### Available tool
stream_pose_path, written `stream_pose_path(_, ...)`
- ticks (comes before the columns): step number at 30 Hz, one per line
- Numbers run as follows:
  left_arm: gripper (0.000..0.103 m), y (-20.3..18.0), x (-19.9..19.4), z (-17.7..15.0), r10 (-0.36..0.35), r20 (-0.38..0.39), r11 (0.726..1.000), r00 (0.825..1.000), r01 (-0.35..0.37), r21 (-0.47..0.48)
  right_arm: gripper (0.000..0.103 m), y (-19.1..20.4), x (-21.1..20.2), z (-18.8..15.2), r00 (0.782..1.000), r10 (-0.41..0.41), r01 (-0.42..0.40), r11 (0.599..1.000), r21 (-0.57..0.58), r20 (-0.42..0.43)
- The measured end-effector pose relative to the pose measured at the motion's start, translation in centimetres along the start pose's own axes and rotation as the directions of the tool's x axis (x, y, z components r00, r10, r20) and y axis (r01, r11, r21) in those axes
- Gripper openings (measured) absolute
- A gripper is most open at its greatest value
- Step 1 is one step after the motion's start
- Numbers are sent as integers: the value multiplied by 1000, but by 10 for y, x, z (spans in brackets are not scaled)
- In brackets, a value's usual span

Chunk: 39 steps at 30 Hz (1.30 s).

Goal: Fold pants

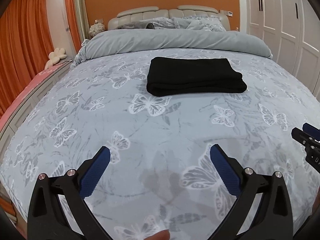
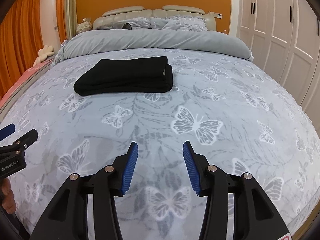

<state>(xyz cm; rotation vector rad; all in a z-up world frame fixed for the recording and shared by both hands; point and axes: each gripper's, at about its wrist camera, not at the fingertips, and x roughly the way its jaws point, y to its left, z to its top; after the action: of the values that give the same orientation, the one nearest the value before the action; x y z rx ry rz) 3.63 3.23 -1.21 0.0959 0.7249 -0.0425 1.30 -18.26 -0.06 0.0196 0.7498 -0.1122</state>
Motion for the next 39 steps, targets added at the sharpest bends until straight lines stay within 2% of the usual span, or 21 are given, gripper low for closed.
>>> stream_pose_path(4, 98, -3, 1, -3, -20, -31, 1000, 999, 20, -10, 46, 0, -4, -4, 1000, -2, 2, 1000, 7, 4)
stream_pose_path(7, 98, -6, -1, -4, -5, -26, 1000, 1000, 5, 2, 47, 0, -8, -8, 1000, 1, -1, 1000, 20, 0)
stream_pose_path(19, 98, -19, -4, -5, -22, -29, 1000, 999, 23, 15, 47, 14, -11, -8, 1000, 12, -12, 1000, 16, 7)
stream_pose_path(39, 98, -19, -1, -4, -40, -48, 999, 998, 39, -16, 48, 30, -11, -7, 1000, -1, 1, 1000, 10, 7)
